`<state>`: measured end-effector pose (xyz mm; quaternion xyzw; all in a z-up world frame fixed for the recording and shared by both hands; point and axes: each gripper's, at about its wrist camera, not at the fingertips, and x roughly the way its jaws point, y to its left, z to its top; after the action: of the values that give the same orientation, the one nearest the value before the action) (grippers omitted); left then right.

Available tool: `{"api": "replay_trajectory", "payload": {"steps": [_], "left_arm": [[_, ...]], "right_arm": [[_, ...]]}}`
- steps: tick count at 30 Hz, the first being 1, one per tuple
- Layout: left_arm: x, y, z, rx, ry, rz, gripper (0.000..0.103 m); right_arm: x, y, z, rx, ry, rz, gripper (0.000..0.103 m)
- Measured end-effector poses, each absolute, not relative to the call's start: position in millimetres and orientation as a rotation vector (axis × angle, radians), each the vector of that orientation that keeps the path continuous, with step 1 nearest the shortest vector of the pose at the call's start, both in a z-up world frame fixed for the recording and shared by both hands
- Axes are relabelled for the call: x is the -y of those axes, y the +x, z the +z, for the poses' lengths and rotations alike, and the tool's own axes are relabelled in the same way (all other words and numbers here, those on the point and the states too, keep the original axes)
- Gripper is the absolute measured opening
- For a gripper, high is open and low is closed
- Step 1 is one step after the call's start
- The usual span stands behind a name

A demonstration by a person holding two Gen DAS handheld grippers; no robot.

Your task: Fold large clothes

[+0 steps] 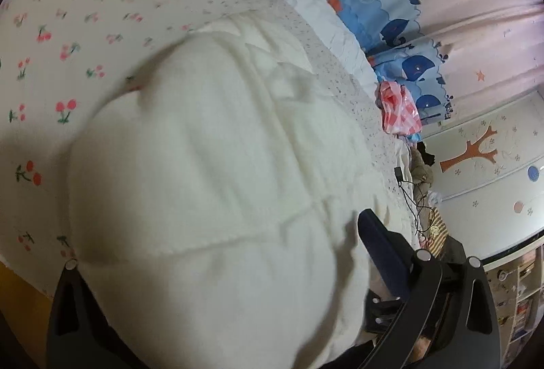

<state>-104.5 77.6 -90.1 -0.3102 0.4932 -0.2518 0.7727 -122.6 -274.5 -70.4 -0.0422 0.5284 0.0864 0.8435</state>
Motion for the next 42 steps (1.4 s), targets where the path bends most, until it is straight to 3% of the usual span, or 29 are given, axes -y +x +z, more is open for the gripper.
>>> {"api": "replay_trajectory", "payload": {"steps": [4,7,10,14,18,24,28,33,36,39,41,42], "left_arm": [[-82,-108,-76,-1.045,-0.641,-0.570,0.096],[-83,-103,-92,-1.086,-0.660,-0.534,0.095],[-86,-108,-96,-1.083,-0.693,-0.532,0.095],[-96,-112,-92,-1.063,-0.701,-0.539,0.093],[-96,-114,-78,-1.019,-0.657,-0.515,0.091],[-69,-119,-48,-0.970,-0.507,-0.488,0.091],[-51,-120,-32,-0.937,-0.434,-0.491,0.091],[-33,-126,-10,-0.883,-0.343,-0.513,0.086],[-30,-126,-5,-0.881,-0.333,-0.516,0.084],[-31,-126,-1,-0.864,-0.357,-0.548,0.066],[-26,-123,4,-0.863,-0.391,-0.594,0.048],[-23,-122,9,-0.857,-0.386,-0.607,0.045]], "right_arm": [[287,-148,-31,-0.986,-0.031,0.139,0.097],[270,-143,-84,-1.159,-0.134,0.152,0.097],[264,-138,-72,-1.162,-0.121,0.138,0.097],[261,-137,-43,-1.019,-0.127,0.047,0.097],[253,-118,-94,-1.129,-0.158,0.068,0.097],[271,-118,-52,-0.968,-0.108,0.110,0.097],[271,-120,-85,-1.075,-0.114,0.133,0.097],[281,-134,-57,-0.954,-0.034,0.137,0.097],[278,-129,-78,-1.007,-0.071,0.138,0.097],[272,-132,-85,-0.974,-0.100,0.133,0.097],[273,-135,-83,-0.994,-0.101,0.141,0.097],[275,-143,-78,-1.000,-0.100,0.149,0.097]]}}
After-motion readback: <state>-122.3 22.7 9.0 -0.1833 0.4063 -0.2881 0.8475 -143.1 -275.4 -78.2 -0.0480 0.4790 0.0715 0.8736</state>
